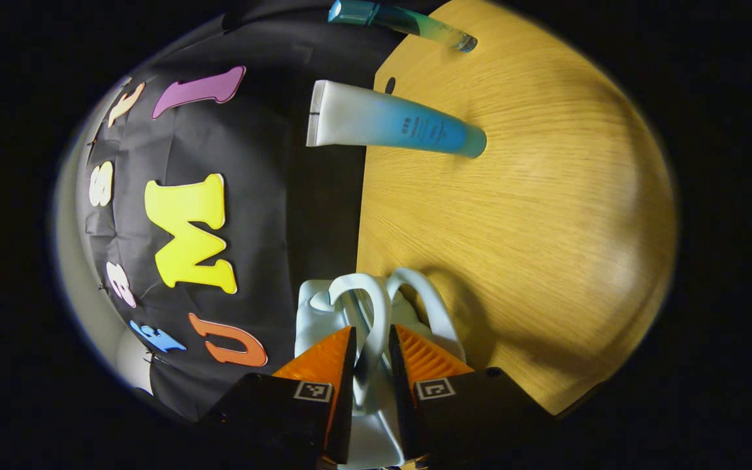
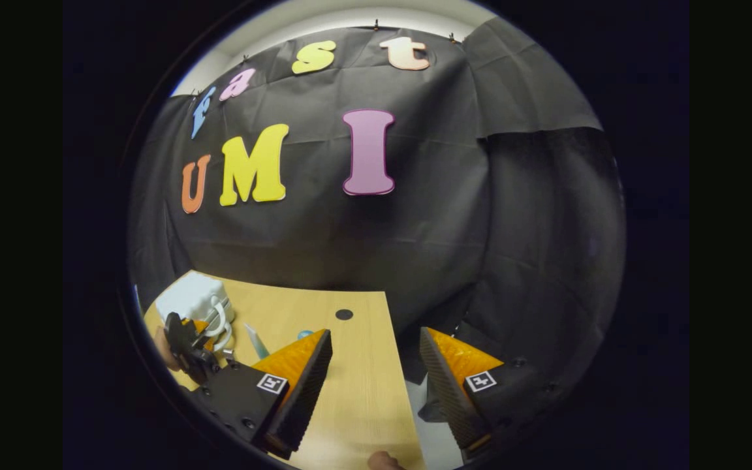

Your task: First open the suitcase, pack the skin care products into it, and then close the suitcase.

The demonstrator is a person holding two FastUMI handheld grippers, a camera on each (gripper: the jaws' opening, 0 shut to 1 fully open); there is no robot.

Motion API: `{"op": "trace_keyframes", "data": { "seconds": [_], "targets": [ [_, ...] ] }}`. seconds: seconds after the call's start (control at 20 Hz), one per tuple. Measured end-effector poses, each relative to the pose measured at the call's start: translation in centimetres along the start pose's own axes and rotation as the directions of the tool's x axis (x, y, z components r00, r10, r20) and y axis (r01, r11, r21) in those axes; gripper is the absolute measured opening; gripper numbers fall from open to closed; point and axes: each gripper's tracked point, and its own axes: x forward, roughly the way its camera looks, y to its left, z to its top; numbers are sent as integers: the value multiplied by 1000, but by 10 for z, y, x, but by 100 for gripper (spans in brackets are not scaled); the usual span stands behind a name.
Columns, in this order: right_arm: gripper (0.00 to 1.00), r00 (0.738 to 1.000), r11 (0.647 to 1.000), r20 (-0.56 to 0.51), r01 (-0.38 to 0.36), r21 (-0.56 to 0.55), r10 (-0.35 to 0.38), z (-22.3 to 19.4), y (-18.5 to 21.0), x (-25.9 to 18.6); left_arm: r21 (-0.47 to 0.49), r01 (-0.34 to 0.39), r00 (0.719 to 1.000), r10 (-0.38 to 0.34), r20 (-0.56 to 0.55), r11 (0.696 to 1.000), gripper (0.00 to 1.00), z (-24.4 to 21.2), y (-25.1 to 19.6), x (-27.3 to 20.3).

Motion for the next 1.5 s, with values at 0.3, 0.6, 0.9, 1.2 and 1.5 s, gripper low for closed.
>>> {"op": "trace_keyframes", "data": {
  "seconds": [0.3,0.6,0.9,1.2,1.5],
  "targets": [
    [80,999,999,23,38,-29,-37,17,19,-17,-114,29,998,-23,62,993,7,6,15,-4],
    [80,991,991,42,131,-12,-131,36,58,-39,-380,74,991,-26,130,922,3,-10,69,-18],
    [80,981,984,82,172,38,-175,65,119,-57,-585,107,980,16,200,804,3,-64,153,-35],
    [80,977,984,124,174,22,-175,79,199,-68,-709,111,976,60,211,697,2,-161,205,-42],
    [80,982,987,97,157,42,-160,77,264,-85,-778,52,979,124,165,626,3,-275,224,-15]
  ]
}}
